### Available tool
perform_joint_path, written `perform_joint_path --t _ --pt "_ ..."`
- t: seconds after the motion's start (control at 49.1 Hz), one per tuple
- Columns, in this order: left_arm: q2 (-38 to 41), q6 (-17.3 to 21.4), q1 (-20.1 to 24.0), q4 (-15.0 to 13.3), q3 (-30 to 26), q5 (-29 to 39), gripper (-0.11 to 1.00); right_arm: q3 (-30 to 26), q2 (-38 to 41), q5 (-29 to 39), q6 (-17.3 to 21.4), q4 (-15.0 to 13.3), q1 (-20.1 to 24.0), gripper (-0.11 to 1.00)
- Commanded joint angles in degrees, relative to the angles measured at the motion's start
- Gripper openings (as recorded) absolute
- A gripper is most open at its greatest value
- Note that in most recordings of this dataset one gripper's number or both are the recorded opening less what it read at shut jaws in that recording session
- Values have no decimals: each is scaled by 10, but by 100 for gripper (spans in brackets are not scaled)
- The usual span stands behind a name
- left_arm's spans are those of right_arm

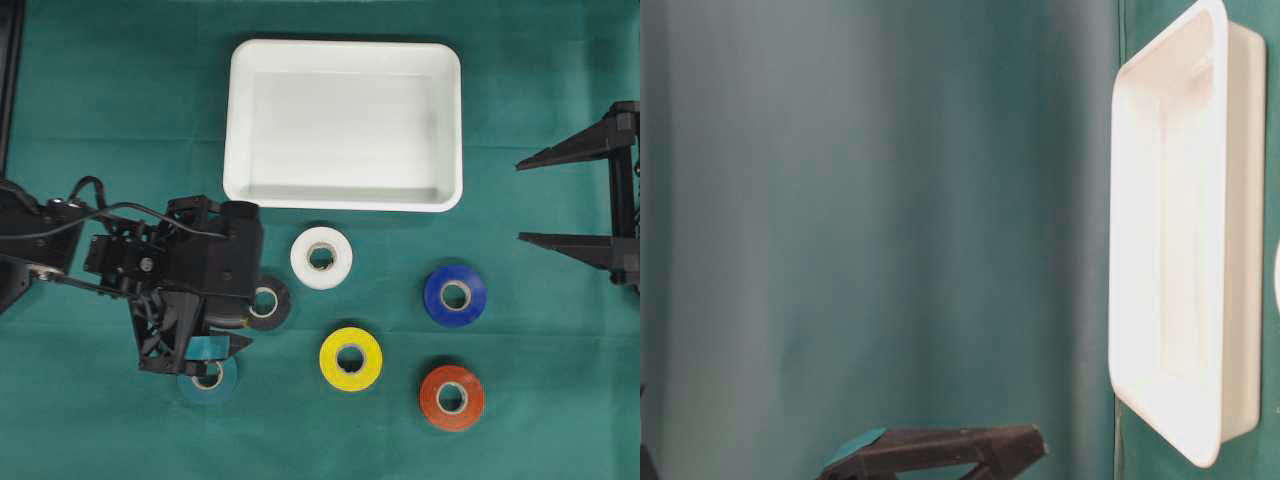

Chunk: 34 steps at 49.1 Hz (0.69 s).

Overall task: Pick up the tape from a random location and place it into the white case.
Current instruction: 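Move the left gripper over the black tape roll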

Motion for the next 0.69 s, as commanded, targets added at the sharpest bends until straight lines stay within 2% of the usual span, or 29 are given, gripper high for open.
perform_joint_path --t 0.0,0.672 --pt "1 0 -2 2 -25 17 99 -16 5 -1 0 1 -1 92" --pt "2 -1 3 4 -25 19 99 -15 8 6 0 1 -1 92"
